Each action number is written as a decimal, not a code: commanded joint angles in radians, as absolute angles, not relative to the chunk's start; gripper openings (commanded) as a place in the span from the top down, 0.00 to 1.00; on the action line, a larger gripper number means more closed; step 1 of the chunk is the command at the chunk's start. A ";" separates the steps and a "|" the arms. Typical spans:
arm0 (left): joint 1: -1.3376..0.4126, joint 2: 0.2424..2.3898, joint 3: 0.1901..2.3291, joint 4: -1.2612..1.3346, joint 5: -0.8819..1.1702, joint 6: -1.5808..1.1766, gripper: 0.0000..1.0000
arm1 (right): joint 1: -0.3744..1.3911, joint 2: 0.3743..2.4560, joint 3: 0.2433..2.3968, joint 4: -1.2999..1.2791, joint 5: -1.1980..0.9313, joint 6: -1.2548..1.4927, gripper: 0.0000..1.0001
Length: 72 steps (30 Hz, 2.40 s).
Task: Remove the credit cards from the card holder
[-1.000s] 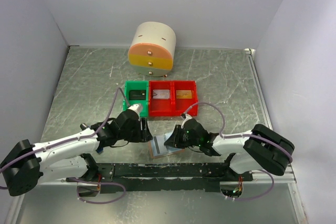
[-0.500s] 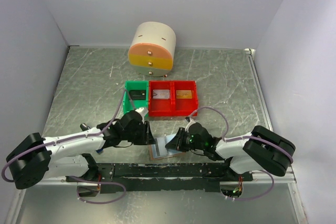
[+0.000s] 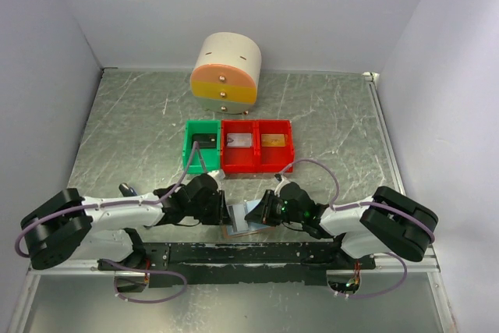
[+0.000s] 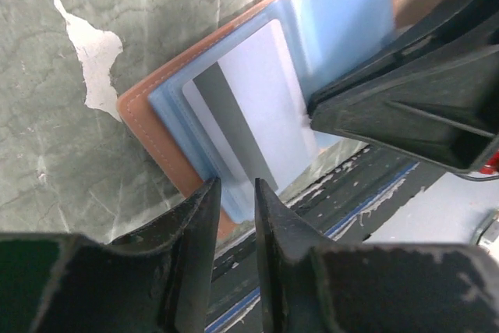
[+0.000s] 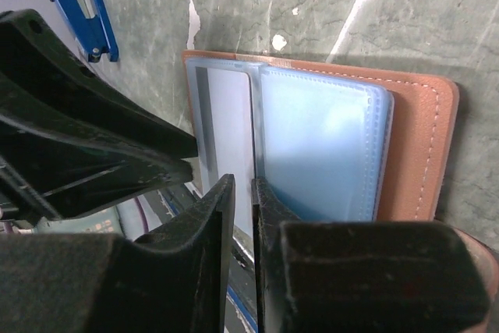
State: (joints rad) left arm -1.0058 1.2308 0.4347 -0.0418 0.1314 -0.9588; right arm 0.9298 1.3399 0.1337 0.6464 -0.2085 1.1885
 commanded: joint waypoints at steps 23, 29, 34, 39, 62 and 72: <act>-1.076 1.302 0.544 -0.212 -0.046 -0.960 0.72 | 0.932 1.232 0.169 0.431 -0.097 1.167 0.82; -1.102 1.292 0.578 -0.194 -0.047 -0.953 0.70 | 0.932 1.254 0.186 0.437 -0.136 1.142 0.82; -1.153 1.360 0.651 -0.253 -0.103 -0.951 0.74 | 0.932 1.290 0.176 0.496 -0.147 1.160 0.83; -1.183 1.446 0.703 -0.338 -0.164 -0.967 0.84 | 0.932 1.301 0.172 0.523 -0.159 1.171 0.84; -1.194 1.452 0.693 -0.335 -0.185 -0.983 0.78 | 0.931 1.309 0.169 0.543 -0.172 1.177 0.83; -1.198 1.475 0.693 -0.341 -0.189 -0.984 0.79 | 0.931 1.310 0.147 0.613 -0.202 1.192 0.97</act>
